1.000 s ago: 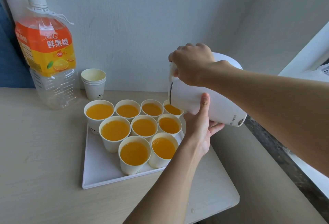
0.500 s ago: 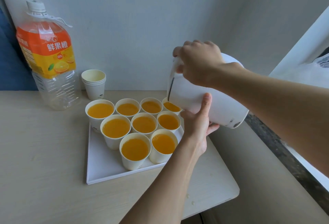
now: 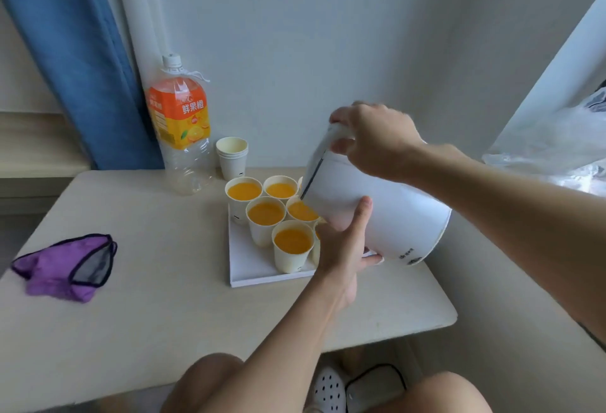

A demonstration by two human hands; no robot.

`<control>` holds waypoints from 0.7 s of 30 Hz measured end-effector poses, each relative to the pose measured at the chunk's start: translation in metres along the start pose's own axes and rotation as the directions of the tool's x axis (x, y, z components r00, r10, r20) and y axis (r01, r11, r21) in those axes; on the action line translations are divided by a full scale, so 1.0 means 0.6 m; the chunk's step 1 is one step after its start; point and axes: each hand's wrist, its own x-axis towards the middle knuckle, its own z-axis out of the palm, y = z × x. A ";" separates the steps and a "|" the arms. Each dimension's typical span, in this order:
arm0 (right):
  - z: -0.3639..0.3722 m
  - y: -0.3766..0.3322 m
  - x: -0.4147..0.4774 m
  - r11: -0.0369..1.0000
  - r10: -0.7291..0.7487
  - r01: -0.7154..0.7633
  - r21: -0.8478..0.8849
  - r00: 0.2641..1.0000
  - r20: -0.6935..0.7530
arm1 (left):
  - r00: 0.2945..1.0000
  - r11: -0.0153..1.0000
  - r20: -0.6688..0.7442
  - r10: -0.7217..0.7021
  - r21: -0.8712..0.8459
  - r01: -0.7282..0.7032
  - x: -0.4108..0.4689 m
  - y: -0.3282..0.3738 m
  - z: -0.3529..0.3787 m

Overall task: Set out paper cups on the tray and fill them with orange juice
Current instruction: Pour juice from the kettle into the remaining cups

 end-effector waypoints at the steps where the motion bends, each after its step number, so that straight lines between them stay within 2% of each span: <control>1: 0.002 -0.018 0.000 0.999 -0.042 0.042 -0.021 0.999 0.014 | 1.000 0.999 -0.012 -0.011 -0.039 0.011 -0.007 0.000 -0.006; 6: 0.018 -0.083 0.007 0.969 -0.213 0.220 -0.115 0.975 0.071 | 0.997 0.968 -0.017 -0.069 -0.242 0.063 -0.038 0.004 -0.027; 13: 0.034 -0.131 0.017 0.902 -0.336 0.363 -0.234 0.930 0.150 | 0.990 0.885 0.060 -0.126 -0.444 0.140 -0.038 0.007 -0.038; 21: 0.038 -0.144 0.014 0.836 -0.383 0.428 -0.344 0.903 0.192 | 0.981 0.816 0.121 -0.154 -0.544 0.195 -0.025 -0.003 -0.034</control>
